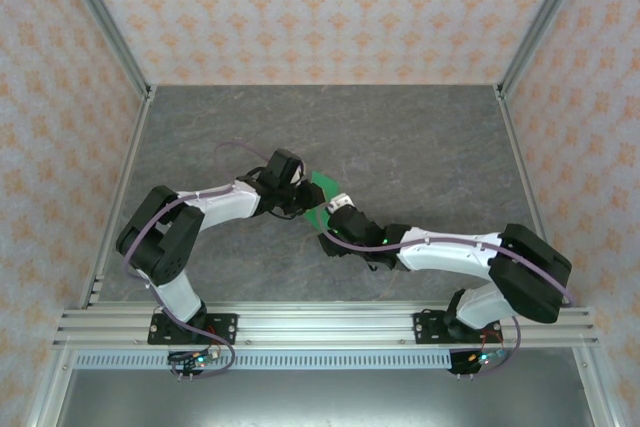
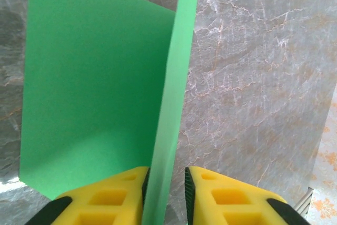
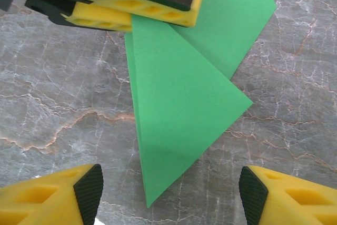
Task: Fold a paper plane with a square sheet of paper (fold left side to right side)
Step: Fourth fold the wing at the center of the table.
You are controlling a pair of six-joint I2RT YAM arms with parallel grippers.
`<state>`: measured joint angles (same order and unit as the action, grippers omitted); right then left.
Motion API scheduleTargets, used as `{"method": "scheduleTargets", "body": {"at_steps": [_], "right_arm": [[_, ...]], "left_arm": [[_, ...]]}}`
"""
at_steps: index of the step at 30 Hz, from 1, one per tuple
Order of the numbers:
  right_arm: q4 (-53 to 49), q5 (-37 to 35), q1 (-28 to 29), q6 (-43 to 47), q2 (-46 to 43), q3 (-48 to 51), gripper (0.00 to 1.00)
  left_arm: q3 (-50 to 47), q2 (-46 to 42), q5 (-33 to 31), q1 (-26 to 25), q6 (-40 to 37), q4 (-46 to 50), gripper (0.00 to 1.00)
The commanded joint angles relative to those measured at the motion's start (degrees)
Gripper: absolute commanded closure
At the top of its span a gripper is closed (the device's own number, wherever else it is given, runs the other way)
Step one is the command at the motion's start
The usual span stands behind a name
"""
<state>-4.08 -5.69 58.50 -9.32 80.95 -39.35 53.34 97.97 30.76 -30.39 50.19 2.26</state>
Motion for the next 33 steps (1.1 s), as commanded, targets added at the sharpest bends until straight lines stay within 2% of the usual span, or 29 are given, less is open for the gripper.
{"method": "scheduleTargets", "body": {"at_steps": [1, 7, 11, 22, 33], "right_arm": [[-1.19, -2.39, 0.68, 0.80, -0.68, -1.42, 0.29], [-0.80, -6.36, 4.12, 0.85, 3.35, -3.33, 0.29], [1.06, -6.99, 4.17, 0.36, 6.17, -4.35, 0.29], [1.57, -10.82, 4.07, -1.71, 14.27, -9.50, 0.40], [0.37, -11.33, 2.99, -2.95, 15.57, -9.96, 0.61]], "left_arm": [[2.36, -2.47, -1.85, -0.45, -1.72, 2.68, 0.71], [2.49, -3.89, -2.15, -0.44, -1.68, 3.20, 0.66], [2.59, -4.54, -3.02, -0.41, -2.08, 4.16, 0.66], [4.14, -4.64, -3.96, -0.42, -2.57, 6.45, 0.65], [4.45, -4.22, -4.13, -0.43, -2.38, 6.50, 0.65]]}}
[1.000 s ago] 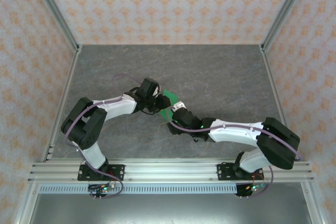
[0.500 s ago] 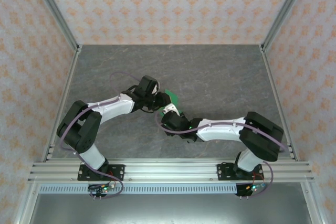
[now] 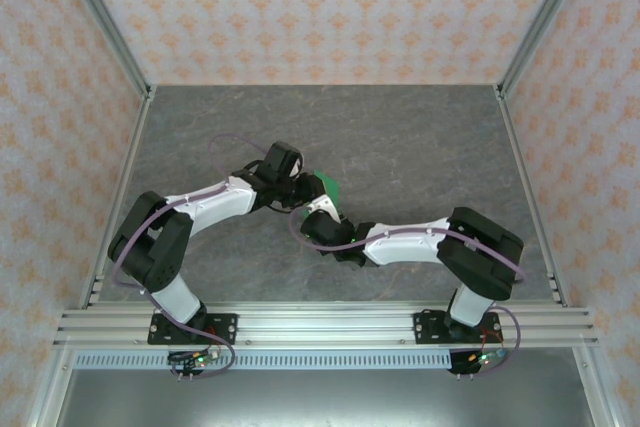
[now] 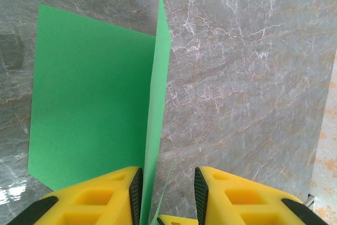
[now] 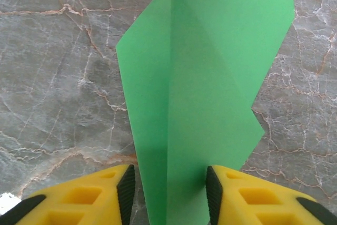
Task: Fold a paper plane with a square sheet of paper (fold left side to right side)
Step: Fourth fold the wing at the center of the table.
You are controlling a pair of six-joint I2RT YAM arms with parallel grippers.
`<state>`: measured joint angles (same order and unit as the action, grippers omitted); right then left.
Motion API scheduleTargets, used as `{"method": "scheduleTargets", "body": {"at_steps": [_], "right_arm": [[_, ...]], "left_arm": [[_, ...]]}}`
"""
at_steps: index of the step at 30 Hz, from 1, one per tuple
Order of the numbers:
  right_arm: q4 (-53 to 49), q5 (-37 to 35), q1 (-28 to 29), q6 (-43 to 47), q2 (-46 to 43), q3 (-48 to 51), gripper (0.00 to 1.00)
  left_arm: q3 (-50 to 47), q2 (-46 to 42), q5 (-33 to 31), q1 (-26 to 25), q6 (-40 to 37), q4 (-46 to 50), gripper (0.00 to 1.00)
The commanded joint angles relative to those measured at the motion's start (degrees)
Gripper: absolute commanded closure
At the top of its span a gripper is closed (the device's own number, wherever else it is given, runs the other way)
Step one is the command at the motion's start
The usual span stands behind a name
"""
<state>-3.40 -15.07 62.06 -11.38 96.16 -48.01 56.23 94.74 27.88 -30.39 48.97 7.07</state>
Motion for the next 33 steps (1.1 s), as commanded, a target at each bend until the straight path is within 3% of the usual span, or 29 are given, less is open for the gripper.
{"method": "scheduleTargets", "body": {"at_steps": [1, 7, 15, 22, 26, 33], "right_arm": [[-0.29, -1.87, -0.70, -0.93, 0.43, -1.30, 0.62], [-0.54, -0.99, -0.76, -0.80, 0.73, -1.18, 0.71], [-0.39, 0.21, -1.28, -1.61, 0.79, -0.48, 0.82], [0.65, 1.93, -2.01, -2.32, 0.21, 0.78, 0.87], [1.51, 4.80, -3.01, -2.47, -0.67, 1.68, 0.88], [5.62, 12.22, -5.49, -3.13, -3.06, 5.32, 0.88]], "left_arm": [[1.63, -0.97, -1.25, -0.41, -1.28, 1.87, 0.65], [1.94, -1.55, -1.86, -0.45, -2.07, 2.99, 0.62], [1.06, -6.79, -4.57, 0.72, -4.58, 8.02, 0.41], [-3.26, -13.65, -4.22, 4.93, -4.68, 9.18, 0.31], [-6.75, -17.31, -3.93, 7.59, -4.77, 9.61, 0.28], [-12.40, -18.04, -0.15, 7.81, -4.11, 4.68, 0.29]]}}
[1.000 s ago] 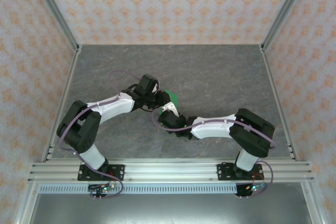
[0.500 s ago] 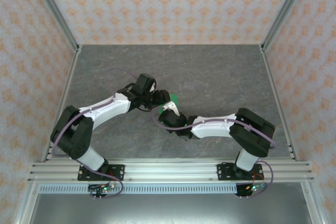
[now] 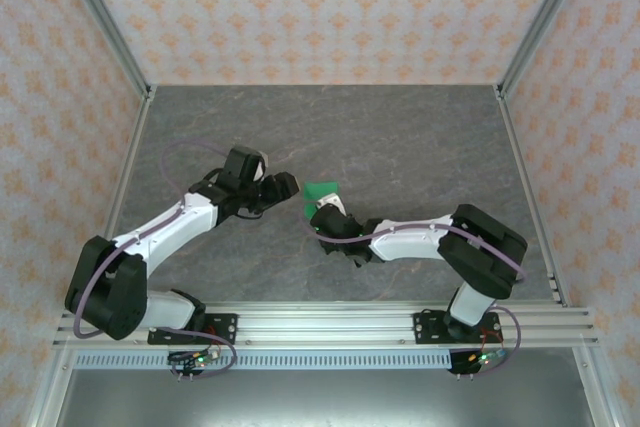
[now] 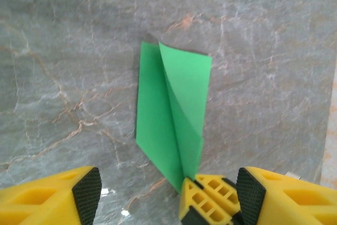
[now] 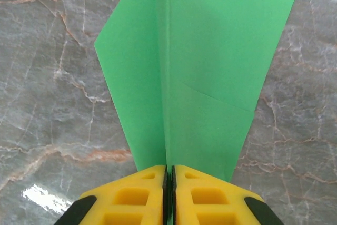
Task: Fold a paper plane with a square sheet of paper (fold left side to right side)
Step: Fourth fold the wing at the center of the table.
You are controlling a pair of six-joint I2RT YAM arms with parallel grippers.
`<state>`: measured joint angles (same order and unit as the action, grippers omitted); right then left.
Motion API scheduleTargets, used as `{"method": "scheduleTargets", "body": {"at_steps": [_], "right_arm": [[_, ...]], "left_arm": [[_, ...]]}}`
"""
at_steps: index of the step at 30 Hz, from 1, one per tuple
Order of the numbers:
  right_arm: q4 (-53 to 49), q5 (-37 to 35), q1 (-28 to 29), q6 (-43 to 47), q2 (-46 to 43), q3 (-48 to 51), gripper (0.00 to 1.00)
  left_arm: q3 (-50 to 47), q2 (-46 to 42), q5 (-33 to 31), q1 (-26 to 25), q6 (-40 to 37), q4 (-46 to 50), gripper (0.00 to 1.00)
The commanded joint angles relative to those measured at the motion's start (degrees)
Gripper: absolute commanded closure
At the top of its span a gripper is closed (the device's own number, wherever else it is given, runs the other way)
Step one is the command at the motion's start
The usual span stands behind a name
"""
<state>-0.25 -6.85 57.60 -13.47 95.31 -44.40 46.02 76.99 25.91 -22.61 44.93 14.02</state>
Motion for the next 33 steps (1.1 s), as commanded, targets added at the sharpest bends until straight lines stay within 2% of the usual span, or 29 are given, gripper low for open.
{"method": "scheduleTargets", "body": {"at_steps": [1, 9, 15, 22, 25, 33], "right_arm": [[3.13, 5.22, -1.50, -1.15, -2.61, 2.29, 0.88], [9.02, 15.57, -6.72, -2.74, -6.39, 7.38, 0.88], [10.12, 21.48, -9.05, -3.43, -6.39, 7.58, 0.88], [13.21, 30.86, -13.88, -6.81, -5.46, 8.46, 0.88], [13.35, 33.08, -14.75, -7.22, -4.67, 8.20, 0.88], [15.08, 35.81, -15.94, -8.82, -2.29, 8.39, 0.88]], "left_arm": [[-2.97, 0.04, 2.46, -0.06, 0.40, -3.52, 0.30], [-3.46, 4.89, 5.29, -2.89, 1.82, -9.59, 0.39], [0.10, 10.76, 5.55, -6.55, 2.07, -11.60, 0.40], [2.32, 14.56, 5.35, -8.06, 2.80, -12.94, 0.46], [2.63, 15.56, 5.09, -8.14, 3.09, -13.34, 0.50], [4.69, 19.14, 6.03, -8.85, 3.82, -14.98, 0.52]]}}
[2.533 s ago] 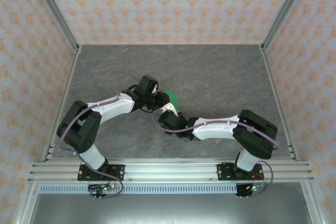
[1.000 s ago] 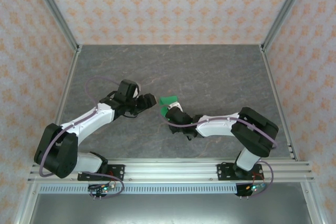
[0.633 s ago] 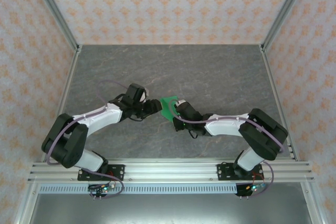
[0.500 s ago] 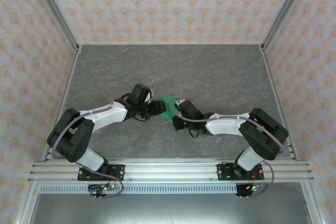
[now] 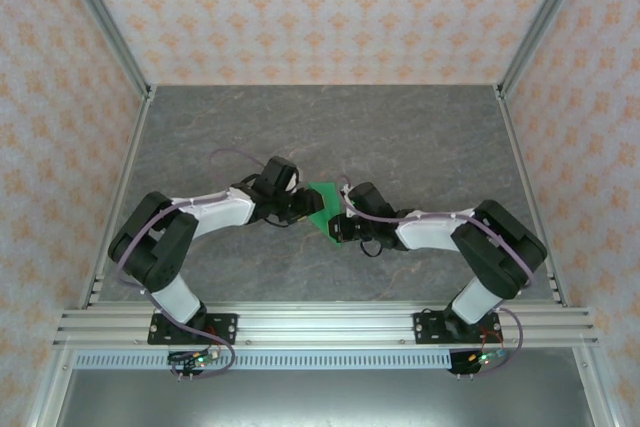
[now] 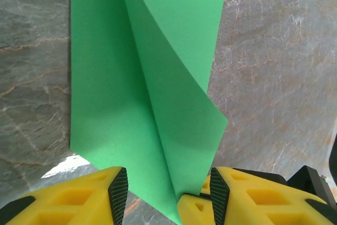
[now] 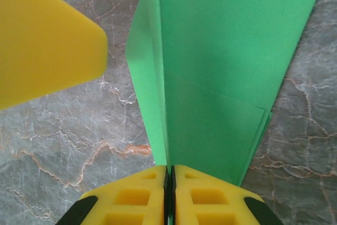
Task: Fold a paper plane with a square sheet of paper (fold left side to right side)
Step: Fourth fold the wing at the center of the table.
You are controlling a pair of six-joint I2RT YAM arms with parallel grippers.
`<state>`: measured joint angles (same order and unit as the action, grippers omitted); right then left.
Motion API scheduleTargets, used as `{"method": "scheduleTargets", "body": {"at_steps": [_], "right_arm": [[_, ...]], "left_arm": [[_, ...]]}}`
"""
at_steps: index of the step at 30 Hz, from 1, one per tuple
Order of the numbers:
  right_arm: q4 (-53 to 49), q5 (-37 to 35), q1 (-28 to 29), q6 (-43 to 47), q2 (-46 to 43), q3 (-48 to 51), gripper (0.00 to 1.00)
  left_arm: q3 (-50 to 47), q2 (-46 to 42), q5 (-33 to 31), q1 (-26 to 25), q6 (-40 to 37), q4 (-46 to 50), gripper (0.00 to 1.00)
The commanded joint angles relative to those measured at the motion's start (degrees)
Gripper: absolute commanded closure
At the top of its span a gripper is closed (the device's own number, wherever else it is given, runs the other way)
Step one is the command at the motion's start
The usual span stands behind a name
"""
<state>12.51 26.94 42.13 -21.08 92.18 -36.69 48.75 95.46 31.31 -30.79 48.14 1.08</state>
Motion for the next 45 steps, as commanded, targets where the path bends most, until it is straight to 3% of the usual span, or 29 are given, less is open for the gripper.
{"method": "scheduleTargets", "body": {"at_steps": [1, 15, 25, 35, 45], "right_arm": [[2.34, 2.12, -0.47, -1.23, 0.98, 0.65, 0.88], [2.78, 2.30, -1.34, -2.13, 1.44, 1.09, 0.88], [4.28, 4.40, -2.42, -3.38, 2.80, 1.43, 0.89], [7.52, 8.04, -3.88, -5.33, 2.77, 2.08, 0.89], [9.77, 8.99, -4.75, -7.34, 2.68, 2.53, 0.89]], "left_arm": [[2.10, 1.10, 0.68, -0.76, 0.67, -2.13, 0.52], [4.26, 5.22, 0.59, -0.92, 0.93, -2.36, 0.55], [1.28, -2.95, -4.26, -0.56, 0.21, 0.18, 0.46], [1.91, 1.43, -0.73, -0.25, 1.32, -2.49, 0.64], [2.65, 3.98, -0.33, -0.26, 1.08, -3.23, 0.64]]}}
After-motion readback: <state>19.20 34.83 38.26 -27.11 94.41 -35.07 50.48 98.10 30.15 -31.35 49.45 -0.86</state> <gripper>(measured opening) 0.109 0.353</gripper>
